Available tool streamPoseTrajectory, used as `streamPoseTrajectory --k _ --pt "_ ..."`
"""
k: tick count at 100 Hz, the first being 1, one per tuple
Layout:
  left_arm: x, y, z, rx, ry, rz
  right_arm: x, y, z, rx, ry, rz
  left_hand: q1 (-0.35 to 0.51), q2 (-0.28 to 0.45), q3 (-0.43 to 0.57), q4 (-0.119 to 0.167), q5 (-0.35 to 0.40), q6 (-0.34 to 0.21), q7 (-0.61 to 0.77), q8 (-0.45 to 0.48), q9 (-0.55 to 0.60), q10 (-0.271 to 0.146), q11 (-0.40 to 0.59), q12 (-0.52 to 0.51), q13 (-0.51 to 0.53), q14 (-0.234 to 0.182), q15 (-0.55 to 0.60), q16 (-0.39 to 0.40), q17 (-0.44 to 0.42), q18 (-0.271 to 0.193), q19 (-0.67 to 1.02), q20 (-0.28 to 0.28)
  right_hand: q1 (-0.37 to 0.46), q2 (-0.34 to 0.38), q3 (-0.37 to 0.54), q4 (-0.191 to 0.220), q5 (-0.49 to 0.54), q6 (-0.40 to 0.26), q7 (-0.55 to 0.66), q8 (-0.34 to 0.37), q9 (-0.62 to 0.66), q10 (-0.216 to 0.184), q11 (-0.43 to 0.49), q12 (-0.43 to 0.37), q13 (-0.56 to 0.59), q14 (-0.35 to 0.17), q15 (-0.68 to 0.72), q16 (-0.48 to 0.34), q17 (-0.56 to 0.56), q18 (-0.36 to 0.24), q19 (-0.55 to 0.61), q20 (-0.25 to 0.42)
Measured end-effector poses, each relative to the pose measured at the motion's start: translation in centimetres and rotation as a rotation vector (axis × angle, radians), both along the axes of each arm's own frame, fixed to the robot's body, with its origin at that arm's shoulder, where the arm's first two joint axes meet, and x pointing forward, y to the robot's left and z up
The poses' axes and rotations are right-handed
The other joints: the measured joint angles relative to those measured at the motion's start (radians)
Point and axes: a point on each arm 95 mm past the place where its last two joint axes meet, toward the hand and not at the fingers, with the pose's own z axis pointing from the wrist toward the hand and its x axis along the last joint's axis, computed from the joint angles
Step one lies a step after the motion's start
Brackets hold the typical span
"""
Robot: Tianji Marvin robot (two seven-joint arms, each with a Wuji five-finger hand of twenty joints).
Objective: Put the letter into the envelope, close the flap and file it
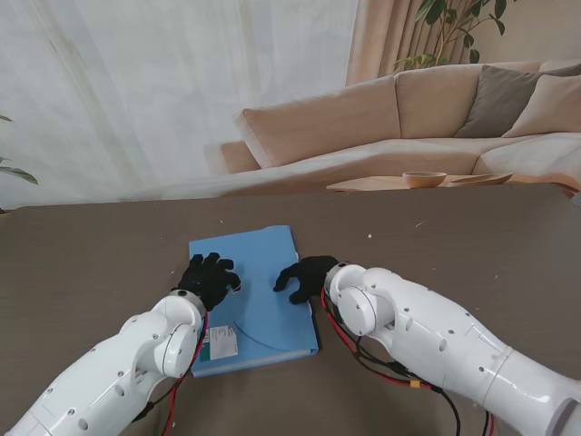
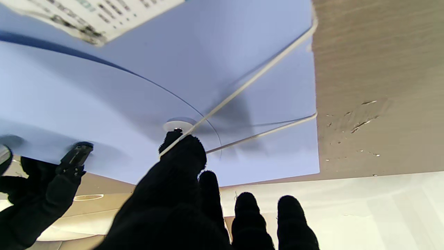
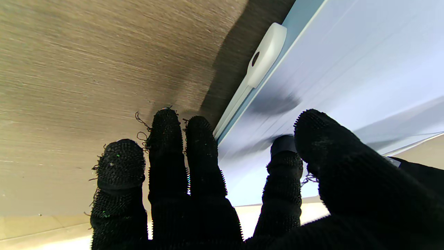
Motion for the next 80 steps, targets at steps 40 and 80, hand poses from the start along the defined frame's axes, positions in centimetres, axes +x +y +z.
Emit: streamPoseTrajectory --k 40,80 --pt "0.7 -1.0 0.3 0.071 0.007 -0.02 0.0 -0.1 0.0 0.012 0.002 -0.007 0.0 0.002 0.0 0.0 0.012 0.036 0.041 0.071 0.0 -0.002 -0.012 0.0 0.0 0.0 0.0 0.001 -0.001 0.0 0.0 0.001 0.0 0.0 0.002 0.0 0.002 0.0 0.015 0.0 0.0 0.0 0.0 0.001 0.0 0.0 0.0 0.0 0.0 0.0 0.0 0.0" --pt "0.9 -1.8 0.3 0.119 0.005 -0.038 0.0 -0.2 0.0 0.023 0.006 -0.012 0.0 0.013 -0.001 0.0 0.022 0.053 0.059 0.103 0.0 -0.013 -0.026 0.0 0.0 0.0 0.0 0.001 -0.001 0.0 0.0 0.001 0.0 0.0 0.012 0.0 0.013 0.0 0.038 0.0 -0.001 0.0 -0.004 0.001 0.0 0.0 0.002 0.001 0.0 0.0 0.0 0.0"
